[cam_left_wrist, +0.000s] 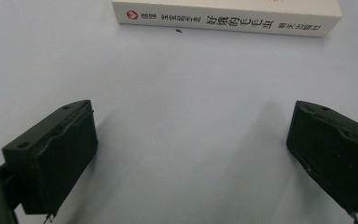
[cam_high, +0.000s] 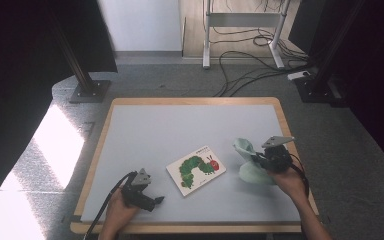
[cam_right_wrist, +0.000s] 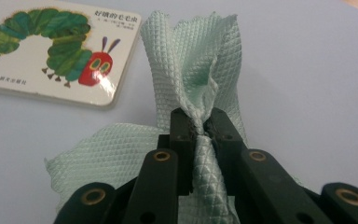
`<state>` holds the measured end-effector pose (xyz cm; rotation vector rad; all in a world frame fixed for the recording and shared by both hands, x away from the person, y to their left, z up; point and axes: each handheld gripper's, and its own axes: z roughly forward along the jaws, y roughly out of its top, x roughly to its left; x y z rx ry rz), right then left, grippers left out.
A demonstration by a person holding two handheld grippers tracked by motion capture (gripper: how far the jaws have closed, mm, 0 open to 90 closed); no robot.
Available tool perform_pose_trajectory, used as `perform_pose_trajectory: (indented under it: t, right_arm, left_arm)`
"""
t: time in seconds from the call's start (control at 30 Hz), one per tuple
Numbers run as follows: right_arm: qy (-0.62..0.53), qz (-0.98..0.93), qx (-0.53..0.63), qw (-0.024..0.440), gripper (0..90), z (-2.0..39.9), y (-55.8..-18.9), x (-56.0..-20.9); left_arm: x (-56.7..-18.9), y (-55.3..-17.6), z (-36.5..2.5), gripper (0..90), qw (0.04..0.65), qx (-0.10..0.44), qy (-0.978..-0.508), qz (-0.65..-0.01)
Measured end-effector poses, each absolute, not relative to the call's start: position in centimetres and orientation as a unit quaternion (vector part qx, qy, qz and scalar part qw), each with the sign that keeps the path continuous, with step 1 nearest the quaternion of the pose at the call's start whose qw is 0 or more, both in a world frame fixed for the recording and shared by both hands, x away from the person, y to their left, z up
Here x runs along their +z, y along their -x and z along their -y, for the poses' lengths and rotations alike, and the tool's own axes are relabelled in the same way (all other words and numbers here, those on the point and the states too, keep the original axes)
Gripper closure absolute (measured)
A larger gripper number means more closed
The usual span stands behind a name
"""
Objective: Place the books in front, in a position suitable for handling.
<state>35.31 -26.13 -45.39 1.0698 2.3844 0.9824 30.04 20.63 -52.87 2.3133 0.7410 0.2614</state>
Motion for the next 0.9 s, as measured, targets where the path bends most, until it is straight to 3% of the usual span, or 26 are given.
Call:
perform_pose_trajectory:
  t: [0.27,0.8,0.9]
  right_arm:
    - [-0.406,-0.831,0.344,0.160,80.3,28.4,-33.9,-47.3]
    - [-0.408,-0.833,0.350,0.129,78.7,27.9,-32.3,-51.9]
    - [-0.403,-0.842,0.331,0.138,64.3,27.5,-32.4,-51.6]
  left_arm:
    - [-52.9,-30.0,-20.6,1.8,0.343,0.101,-0.889,-0.286]
    - [-52.9,-30.0,-20.6,1.8,0.343,0.101,-0.889,-0.286]
    - [-52.9,-30.0,-20.6,1.8,0.343,0.101,-0.889,-0.286]
